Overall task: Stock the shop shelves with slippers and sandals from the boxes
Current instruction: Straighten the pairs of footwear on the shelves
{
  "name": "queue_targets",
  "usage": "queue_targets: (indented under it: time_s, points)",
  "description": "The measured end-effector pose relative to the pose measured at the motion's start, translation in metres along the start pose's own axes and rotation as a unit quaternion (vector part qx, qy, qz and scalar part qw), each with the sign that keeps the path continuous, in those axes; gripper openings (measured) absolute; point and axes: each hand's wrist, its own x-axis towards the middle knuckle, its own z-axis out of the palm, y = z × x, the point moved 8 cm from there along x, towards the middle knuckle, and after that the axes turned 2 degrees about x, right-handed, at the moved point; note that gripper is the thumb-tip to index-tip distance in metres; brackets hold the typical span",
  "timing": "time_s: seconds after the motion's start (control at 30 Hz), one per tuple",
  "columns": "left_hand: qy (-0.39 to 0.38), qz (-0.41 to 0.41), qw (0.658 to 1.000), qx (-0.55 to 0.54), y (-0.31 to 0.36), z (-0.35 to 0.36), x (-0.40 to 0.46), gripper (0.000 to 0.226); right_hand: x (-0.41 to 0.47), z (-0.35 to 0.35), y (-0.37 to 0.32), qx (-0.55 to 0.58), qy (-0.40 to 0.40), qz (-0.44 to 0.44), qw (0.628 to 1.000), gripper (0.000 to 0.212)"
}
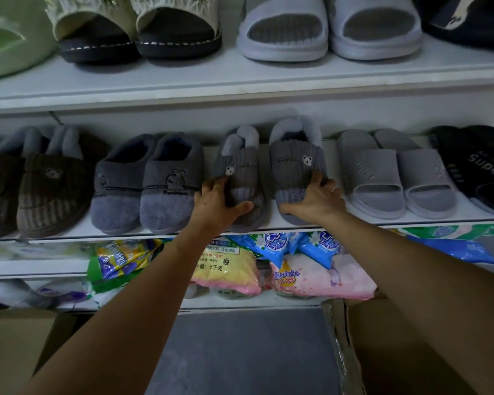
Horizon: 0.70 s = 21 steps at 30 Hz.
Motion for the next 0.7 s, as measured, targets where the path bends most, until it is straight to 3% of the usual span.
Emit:
queue_targets:
  time_s: [0.17,0.43,0.7]
  points:
    - [-0.011,0.117,0.990,0.073,0.004,0.011,-0.020,0.107,0.002,0.001,0.004,0.008,-0.005,-0.017,1.000,0.116]
    - [-0.001,0.117,0.992,0.052,0.005,0.007,-0.015,0.104,-0.007,0.010,-0.009,-0.013,-0.002,-0.031,0.999,0.117]
    - [-0.015,0.110,0.993,0.045,0.010,0.007,-0.003,0.102,-0.007,0.011,-0.010,0.042,0.012,-0.014,0.999,0.114]
